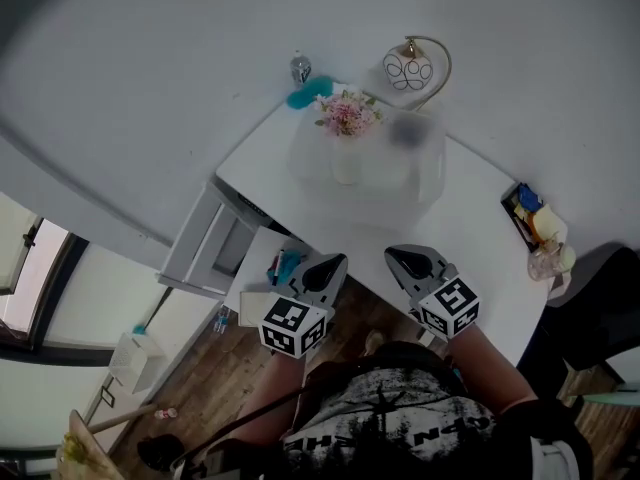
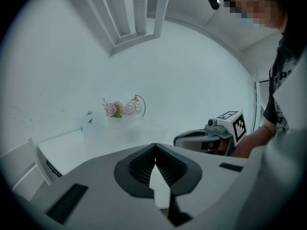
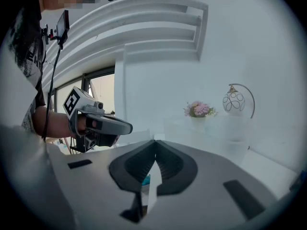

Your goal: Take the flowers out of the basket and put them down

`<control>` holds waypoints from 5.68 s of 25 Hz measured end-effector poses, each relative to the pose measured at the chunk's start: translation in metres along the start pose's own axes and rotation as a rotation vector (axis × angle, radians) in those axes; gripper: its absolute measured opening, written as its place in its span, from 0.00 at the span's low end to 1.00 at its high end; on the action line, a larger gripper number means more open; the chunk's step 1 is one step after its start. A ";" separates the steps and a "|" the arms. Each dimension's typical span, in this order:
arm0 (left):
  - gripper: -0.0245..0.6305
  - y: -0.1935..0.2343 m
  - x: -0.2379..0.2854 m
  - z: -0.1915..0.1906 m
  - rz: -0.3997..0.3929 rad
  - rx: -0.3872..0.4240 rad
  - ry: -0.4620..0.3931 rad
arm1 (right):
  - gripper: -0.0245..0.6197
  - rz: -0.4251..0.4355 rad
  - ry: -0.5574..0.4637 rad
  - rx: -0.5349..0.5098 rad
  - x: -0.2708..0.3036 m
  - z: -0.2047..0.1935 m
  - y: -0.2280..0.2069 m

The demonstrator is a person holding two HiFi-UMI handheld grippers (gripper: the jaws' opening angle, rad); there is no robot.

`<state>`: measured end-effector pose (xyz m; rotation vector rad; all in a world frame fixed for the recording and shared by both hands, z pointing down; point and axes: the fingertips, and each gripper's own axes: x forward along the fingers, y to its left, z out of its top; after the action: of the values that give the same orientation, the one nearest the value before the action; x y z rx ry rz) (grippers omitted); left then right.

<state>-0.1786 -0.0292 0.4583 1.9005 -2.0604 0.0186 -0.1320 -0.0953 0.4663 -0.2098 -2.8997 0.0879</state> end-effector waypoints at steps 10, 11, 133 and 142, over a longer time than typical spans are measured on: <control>0.06 0.002 0.024 -0.001 0.052 0.048 0.046 | 0.06 0.050 -0.006 0.051 0.005 -0.004 -0.027; 0.06 0.005 0.025 0.000 0.053 0.043 0.045 | 0.06 0.048 -0.009 0.061 0.005 -0.003 -0.029; 0.06 0.143 0.104 0.089 -0.342 0.021 -0.023 | 0.59 -0.041 0.085 0.009 0.194 0.087 -0.211; 0.06 0.088 0.112 0.091 -0.426 0.039 -0.020 | 0.59 -0.035 0.070 -0.020 0.143 0.114 -0.194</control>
<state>-0.2907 -0.1496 0.4197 2.3312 -1.6363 -0.0622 -0.3223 -0.2709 0.4025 -0.1617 -2.8348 0.0443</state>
